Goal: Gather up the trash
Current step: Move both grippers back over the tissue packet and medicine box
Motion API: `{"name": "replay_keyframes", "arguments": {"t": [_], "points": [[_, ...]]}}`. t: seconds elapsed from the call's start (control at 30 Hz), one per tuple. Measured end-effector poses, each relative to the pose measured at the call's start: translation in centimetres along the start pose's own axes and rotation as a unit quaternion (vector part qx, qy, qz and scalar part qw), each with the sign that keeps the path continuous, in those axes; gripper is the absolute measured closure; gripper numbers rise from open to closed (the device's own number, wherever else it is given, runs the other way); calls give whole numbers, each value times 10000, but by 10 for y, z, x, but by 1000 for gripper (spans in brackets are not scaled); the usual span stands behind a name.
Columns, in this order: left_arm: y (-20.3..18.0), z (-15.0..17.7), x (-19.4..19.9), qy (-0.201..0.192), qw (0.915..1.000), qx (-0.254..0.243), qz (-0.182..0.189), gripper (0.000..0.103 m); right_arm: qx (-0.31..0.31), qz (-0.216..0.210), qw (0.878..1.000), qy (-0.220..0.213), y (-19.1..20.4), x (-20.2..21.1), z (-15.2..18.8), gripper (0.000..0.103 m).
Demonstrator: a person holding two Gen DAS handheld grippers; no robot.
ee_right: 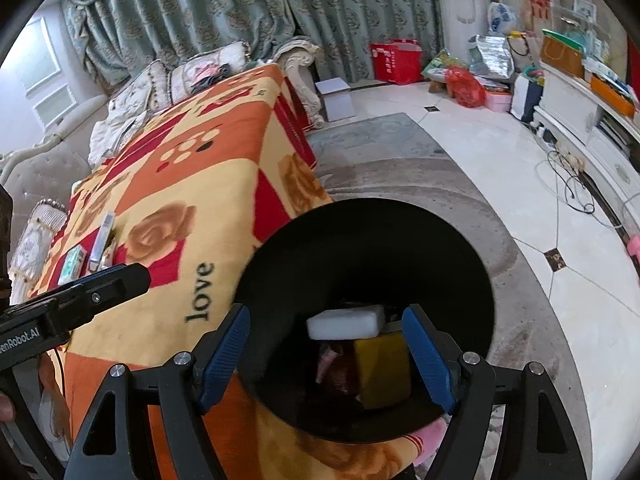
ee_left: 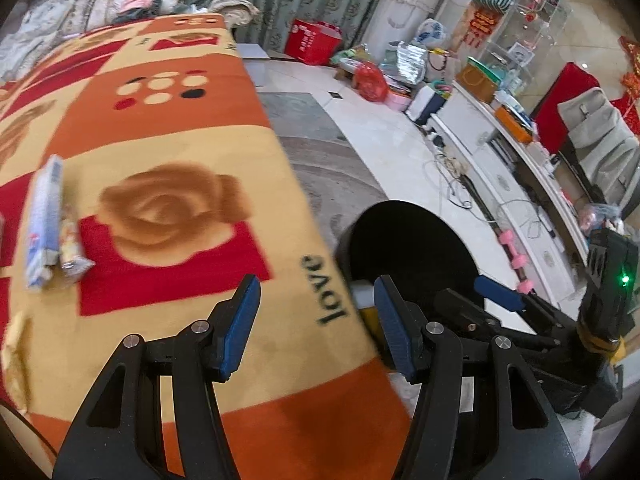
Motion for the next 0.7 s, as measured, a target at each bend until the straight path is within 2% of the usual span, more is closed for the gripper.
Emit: {"name": "replay_keyframes", "arguments": {"t": [0.17,0.43,0.7], "points": [[37,7,16,-69,9994,98,-337,45,204,-161,9997,8,31,-3,-1,27],[116,17,51,-142,9948,558,-835,45,645,-573,9959,268,101,-23,7,27],[217,21,86,-262,9821,1134,-1482,45,1172,-895,9883,385,174,-39,8,27]]}}
Point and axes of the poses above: each gripper's, at about its wrist camera, not at the fingertips, and x roughly against the way its jaws point, y to its left, z to its underside, the point moved 7 cm from there along -x, roughly the way its jaws point
